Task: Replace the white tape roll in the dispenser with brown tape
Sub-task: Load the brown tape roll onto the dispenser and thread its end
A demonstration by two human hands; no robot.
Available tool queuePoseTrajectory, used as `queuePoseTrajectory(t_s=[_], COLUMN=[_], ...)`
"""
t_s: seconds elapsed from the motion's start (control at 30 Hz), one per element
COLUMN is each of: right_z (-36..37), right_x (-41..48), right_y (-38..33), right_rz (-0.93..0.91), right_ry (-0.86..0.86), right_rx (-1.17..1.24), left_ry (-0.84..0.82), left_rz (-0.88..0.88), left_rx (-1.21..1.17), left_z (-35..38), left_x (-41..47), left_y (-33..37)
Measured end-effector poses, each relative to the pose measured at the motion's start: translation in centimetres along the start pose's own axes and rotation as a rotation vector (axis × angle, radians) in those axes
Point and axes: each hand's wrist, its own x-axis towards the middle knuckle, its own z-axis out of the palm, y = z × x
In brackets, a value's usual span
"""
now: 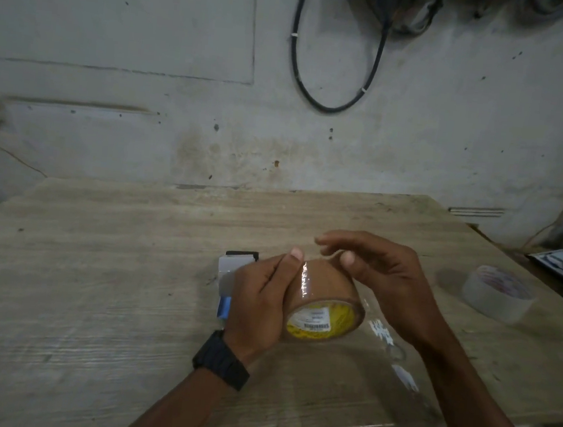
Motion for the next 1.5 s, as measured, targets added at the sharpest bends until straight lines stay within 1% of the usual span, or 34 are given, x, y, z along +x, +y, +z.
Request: queuePoseTrajectory(t_s=[0.17,0.27,0.47,0.57,0.67,0.87,1.13,1.2,1.37,1.5], right_z=[-1.0,-1.4,-1.7,-1.6,-1.5,-1.1,-0.8,-0.6,-0.3,-0.4], right_x=[0.5,1.3,2.5,2.8,2.8,2.7,3.1,3.0,2.4,2.3], right_y=[-0.5,-0.9,-1.3,-1.7,-1.7,-1.8,-2.3,-2.2,-2.3,-2.5], right_rz=[-0.003,0.007,0.084,0.069,0.055,0.014,-0.005,-0.02,-0.009,0.002], right_ry=[-0.204,-0.324,-0.412,-0.419,-0.388,-0.343,-0.4,-0.386,-0.272,-0.286], right_rx=[-0.004,-0.047,-0.068,-0.13,-0.157,-0.211,-0.314,-0.306,-0.148,-0.173], left_ry=[-0.095,-0.121,-0.148,-0.14,-0.132,-0.151,-0.154,-0.156,-0.146,-0.14], left_rz=[-0.137,-0.171,-0.227,-0.246,-0.271,-0.266,-0.267,-0.266,-0.261,-0.265], left_rx=[-0.177,-0.194,-0.242,-0.246,-0.252,-0.252,-0.252,-0.251,-0.272,-0.277], left_z=[-0.8,-1.0,-1.4,-1.5,-1.5,-1.6,-1.6,-1.7,-1.9,-1.9], left_x=[0.4,0.4,0.5,0.5,0.5,0.4,0.4,0.4,0.6,0.6], left_y=[-0.2,-0.2,0.1,0.3,0.4,0.6,0.6,0.6,0.3,0.2])
